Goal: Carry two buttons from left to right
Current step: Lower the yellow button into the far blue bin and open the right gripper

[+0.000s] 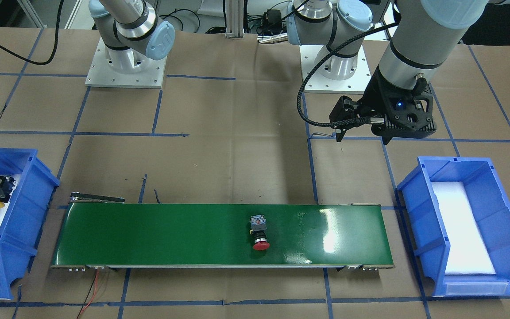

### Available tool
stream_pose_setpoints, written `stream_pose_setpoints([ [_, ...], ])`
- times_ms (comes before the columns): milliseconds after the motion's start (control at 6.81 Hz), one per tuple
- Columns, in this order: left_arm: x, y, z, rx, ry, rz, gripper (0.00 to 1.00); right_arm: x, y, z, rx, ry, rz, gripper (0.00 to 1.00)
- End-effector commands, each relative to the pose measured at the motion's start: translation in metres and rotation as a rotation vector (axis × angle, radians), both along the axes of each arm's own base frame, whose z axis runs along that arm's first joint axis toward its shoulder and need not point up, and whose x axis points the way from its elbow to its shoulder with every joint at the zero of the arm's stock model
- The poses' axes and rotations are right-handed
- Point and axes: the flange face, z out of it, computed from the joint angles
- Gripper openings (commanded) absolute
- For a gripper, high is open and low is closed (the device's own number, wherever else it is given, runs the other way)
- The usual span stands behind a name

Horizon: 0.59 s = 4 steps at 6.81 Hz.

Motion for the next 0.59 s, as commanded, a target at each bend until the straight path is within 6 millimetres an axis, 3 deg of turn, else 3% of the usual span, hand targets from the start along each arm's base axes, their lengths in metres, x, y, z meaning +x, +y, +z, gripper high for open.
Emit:
stream_pose_setpoints([
  [0, -0.0001, 0.0004, -0.0009, 0.002, 0.0, 0.001, 1.0, -0.0019, 0.0013, -0.013, 0.025, -0.016, -0.005, 0.19],
  [147, -0.0001, 0.001, -0.0032, 0.007, 0.0, 0.001, 1.0, -0.0015, 0.0017, -0.0157, 0.027, -0.019, -0.008, 0.74],
  [294, -0.0001, 0.001, -0.0032, 0.007, 0.0, 0.001, 1.0, -0.0017, 0.0015, -0.0144, 0.025, -0.018, -0.009, 0.99],
  [440, -0.0001, 0.0008, -0.0025, 0.005, 0.0, 0.001, 1.0, -0.0019, -0.0005, -0.011, 0.019, -0.014, -0.007, 0.99],
])
